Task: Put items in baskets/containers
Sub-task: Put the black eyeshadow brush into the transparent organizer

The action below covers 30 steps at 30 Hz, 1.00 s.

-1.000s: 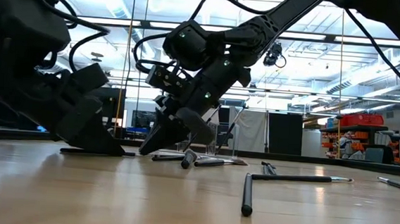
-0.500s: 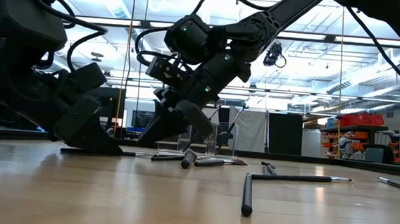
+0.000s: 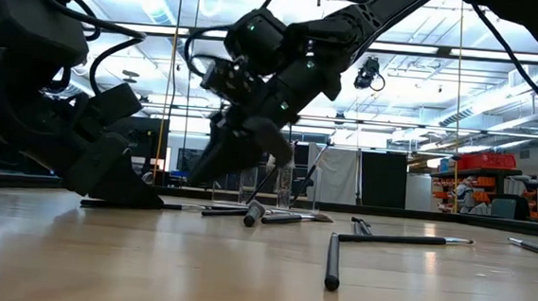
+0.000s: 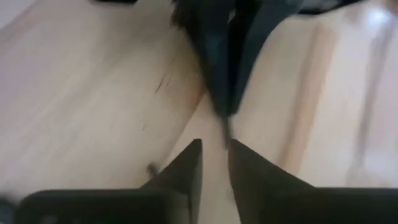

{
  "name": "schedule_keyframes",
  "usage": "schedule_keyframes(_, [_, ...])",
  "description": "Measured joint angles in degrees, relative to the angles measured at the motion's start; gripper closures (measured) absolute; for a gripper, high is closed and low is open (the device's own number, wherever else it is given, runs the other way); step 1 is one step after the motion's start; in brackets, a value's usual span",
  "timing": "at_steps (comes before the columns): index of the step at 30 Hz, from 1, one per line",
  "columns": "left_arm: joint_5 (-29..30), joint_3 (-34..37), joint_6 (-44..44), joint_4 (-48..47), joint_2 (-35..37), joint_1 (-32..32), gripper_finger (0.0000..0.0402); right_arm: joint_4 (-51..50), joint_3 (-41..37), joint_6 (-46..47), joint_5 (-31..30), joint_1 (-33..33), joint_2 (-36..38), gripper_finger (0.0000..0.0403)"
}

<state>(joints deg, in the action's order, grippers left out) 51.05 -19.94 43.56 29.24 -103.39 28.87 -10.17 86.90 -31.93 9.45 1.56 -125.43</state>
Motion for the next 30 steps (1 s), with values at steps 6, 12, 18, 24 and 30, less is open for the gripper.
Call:
schedule_keyframes(6, [-0.03,0.0,-1.16,1.69,0.26,0.08,0.0388,4.72,0.11,2.73,0.55,0.0,-2.14,0.0257])
schedule_keyframes(12, [-1.79,-0.06,-6.6,2.6,3.05,0.17,0.0388,8.44,0.04,3.3,0.34,0.02,-5.33,0.0236])
schedule_keyframes(18, [-2.68,-0.38,-8.76,3.02,4.63,0.31,0.0388,8.82,0.08,3.03,-1.06,0.17,-5.46,0.0247])
schedule_keyframes(24, [-1.27,-0.52,-9.67,3.5,4.66,0.27,0.0387,7.3,0.2,4.73,0.89,0.71,-5.68,0.0273])
schedule_keyframes(30, [-0.47,-0.55,-9.73,3.64,4.74,0.27,0.0386,7.19,0.19,4.56,1.22,0.63,-5.72,0.0332])
